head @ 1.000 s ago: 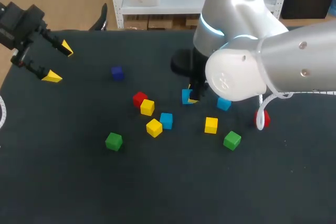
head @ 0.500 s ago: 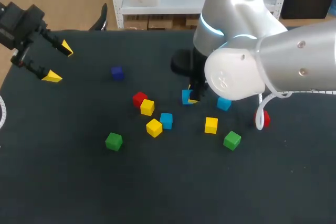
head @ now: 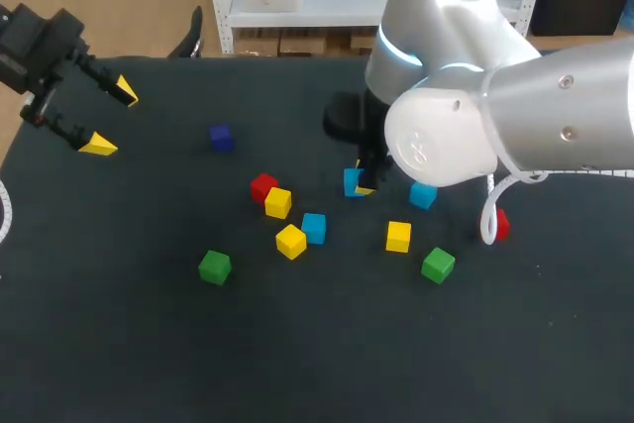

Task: Place the blue cubes, place green cubes on the blue cubes, place the yellow cubes on the green cubes, then place the red cubes on the yellow cubes, and place purple cube on the red cubes.

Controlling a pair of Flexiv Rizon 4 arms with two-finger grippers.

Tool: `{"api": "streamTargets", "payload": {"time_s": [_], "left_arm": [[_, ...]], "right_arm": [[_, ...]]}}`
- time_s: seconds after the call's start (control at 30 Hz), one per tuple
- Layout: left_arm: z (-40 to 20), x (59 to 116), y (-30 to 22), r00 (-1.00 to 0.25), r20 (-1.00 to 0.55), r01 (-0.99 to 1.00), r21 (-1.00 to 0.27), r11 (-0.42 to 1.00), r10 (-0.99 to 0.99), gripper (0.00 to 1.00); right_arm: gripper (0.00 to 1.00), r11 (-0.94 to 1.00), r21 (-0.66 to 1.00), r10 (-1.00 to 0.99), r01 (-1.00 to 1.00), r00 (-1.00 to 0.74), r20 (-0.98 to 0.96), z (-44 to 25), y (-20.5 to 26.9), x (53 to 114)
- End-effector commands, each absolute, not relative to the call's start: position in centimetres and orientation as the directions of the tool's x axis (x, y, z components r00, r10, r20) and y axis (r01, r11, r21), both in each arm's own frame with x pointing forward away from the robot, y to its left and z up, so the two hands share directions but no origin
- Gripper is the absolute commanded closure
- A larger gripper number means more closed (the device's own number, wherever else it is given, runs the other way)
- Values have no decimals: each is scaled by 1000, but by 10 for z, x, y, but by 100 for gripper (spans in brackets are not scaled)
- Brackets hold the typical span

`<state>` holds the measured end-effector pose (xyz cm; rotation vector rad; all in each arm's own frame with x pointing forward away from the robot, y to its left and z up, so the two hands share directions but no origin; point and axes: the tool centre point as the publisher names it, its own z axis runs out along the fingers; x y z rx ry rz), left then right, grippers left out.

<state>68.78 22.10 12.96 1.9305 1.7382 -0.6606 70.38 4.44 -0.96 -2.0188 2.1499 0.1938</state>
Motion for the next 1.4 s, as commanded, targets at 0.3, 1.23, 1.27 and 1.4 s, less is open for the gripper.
{"api": "streamTargets", "payload": {"time_s": [0.3, 1.23, 1.27, 1.4], "left_arm": [[129, 688, 221, 89, -625, 995, 18, -100, 776, 0], [129, 688, 221, 89, -625, 995, 18, -100, 776, 0], [129, 688, 221, 89, -625, 995, 18, -100, 776, 0], [129, 688, 221, 89, -625, 995, 18, -100, 776, 0]], "right_arm": [[71, 64, -26, -973, -998, -57, -222, -11, 44, 706], [0, 191, -47, -957, -980, -176, -229, 20, 21, 700], [0, 206, -48, -954, -977, -189, -232, 23, 17, 699], [0, 280, -51, -935, -959, -261, -240, 37, -1, 693]]}}
